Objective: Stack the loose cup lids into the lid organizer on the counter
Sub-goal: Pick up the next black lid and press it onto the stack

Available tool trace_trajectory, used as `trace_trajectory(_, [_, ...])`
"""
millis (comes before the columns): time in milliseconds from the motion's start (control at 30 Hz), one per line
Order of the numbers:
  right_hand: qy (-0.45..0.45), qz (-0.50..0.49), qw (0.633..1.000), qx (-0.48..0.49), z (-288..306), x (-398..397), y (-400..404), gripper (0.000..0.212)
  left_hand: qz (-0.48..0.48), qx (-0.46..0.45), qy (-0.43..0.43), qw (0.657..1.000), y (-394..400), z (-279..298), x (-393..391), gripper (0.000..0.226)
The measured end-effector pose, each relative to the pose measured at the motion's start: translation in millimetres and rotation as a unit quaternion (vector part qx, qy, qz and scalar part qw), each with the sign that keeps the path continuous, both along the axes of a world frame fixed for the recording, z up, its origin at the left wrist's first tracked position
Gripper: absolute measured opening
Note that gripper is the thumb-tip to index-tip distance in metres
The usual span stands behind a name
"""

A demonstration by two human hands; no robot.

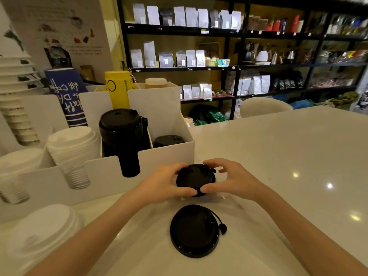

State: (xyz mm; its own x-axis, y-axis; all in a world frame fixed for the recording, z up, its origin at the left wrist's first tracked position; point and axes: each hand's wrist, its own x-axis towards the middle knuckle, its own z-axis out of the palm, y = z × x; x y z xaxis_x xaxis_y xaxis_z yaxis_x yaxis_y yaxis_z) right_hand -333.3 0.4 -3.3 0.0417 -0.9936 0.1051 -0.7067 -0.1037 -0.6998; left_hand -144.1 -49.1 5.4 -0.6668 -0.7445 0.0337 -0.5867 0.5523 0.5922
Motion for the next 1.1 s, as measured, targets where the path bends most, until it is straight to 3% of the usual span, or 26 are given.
trace_trajectory(133, [-0.036,0.000,0.998,-0.047,19.1,12.8,3.1,0.061,0.014,-0.041,0.058,0.997,-1.2,28.3,14.2,0.058])
trace_trajectory(300, [-0.069,0.010,0.991,-0.112,54.2,29.6,1.6,0.070,0.039,-0.064,0.144,0.987,-2.7,62.1,35.1,0.064])
trace_trajectory(533, [-0.096,0.037,0.975,-0.196,97.5,57.0,-19.9,0.069,0.090,-0.094,0.320,0.938,-3.3,93.0,58.6,0.058])
trace_trajectory(633, [-0.123,0.050,0.965,-0.228,108.6,74.0,-32.2,0.052,0.108,-0.110,0.361,0.920,-9.9,101.0,69.0,0.055])
trace_trajectory(833, [-0.199,0.058,0.939,-0.275,105.4,107.0,-64.6,0.044,0.174,-0.149,0.388,0.893,-30.1,102.5,88.4,0.056])
trace_trajectory(1000, [-0.187,0.101,0.952,-0.220,90.3,117.0,-85.1,0.030,0.194,-0.119,0.374,0.899,-43.3,99.9,104.7,0.057])
trace_trajectory(1100, [-0.195,0.128,0.953,-0.192,82.2,118.5,-92.9,0.037,0.196,-0.099,0.343,0.913,-49.1,97.7,111.6,0.052])
